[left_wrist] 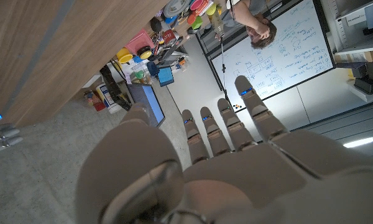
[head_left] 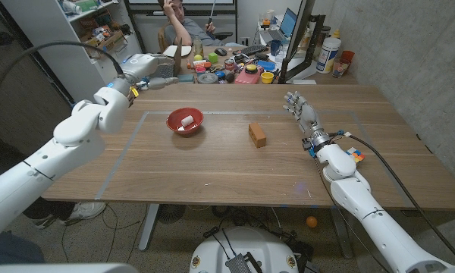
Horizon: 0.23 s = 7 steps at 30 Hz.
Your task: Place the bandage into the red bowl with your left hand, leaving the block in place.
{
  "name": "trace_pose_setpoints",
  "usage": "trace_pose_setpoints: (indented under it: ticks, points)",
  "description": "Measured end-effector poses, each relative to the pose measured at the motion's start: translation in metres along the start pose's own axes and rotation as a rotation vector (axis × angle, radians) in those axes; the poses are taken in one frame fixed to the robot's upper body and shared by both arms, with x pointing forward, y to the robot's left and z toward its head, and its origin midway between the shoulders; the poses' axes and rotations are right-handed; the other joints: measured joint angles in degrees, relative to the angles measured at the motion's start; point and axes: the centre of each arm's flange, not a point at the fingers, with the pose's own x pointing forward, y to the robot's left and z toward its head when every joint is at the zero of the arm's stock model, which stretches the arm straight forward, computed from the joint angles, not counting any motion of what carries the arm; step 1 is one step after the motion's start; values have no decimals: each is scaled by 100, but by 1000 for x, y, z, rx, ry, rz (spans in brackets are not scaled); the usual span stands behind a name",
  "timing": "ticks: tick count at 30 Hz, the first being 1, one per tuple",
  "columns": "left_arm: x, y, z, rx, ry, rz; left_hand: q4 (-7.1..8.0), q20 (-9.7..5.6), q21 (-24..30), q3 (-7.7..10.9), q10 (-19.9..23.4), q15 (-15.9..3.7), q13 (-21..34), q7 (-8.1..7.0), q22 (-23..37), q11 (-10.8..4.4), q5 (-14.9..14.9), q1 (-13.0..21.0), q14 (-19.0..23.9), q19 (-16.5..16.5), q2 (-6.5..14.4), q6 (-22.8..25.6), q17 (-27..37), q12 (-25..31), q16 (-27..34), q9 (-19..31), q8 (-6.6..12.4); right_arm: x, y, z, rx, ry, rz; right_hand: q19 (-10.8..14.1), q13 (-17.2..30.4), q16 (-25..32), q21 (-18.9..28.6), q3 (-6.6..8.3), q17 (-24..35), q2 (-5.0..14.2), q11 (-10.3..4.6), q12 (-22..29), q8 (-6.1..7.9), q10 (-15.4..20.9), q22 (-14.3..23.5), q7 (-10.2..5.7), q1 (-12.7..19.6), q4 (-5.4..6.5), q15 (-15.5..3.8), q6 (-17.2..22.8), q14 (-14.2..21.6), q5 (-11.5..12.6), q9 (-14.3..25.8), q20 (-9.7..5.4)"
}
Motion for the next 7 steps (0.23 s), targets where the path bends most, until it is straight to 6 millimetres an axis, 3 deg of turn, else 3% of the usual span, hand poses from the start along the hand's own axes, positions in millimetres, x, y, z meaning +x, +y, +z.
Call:
trace_pose_setpoints:
  ticks: [6, 7]
  points:
    - [-9, -3, -14, -26, 21, 10, 125, 237, -217, -78, -322, -1, -54, 20, 15, -43, 45, -256, -261, -237, 39, -290, -60, 0, 0, 0, 0, -11, 1, 3, -12, -15, -43, 0, 0, 0, 0, -23, 0, 9, 0, 0, 0, 0, 0, 27, -9, 23, 0, 27, 0, 0, 0, 0]
    - [-10, -1, -9, -73, -9, 38, 142, 256, -219, -94, -347, 20, -54, 32, 15, -34, 44, -256, -282, -256, 39, -319, -60, 0, 0, 0, 0, -27, 8, 0, -4, -5, -38, 0, 0, 0, 0, -23, 0, 22, 0, 0, 0, 0, 0, 27, -22, 23, 0, 27, 0, 0, 0, 0]
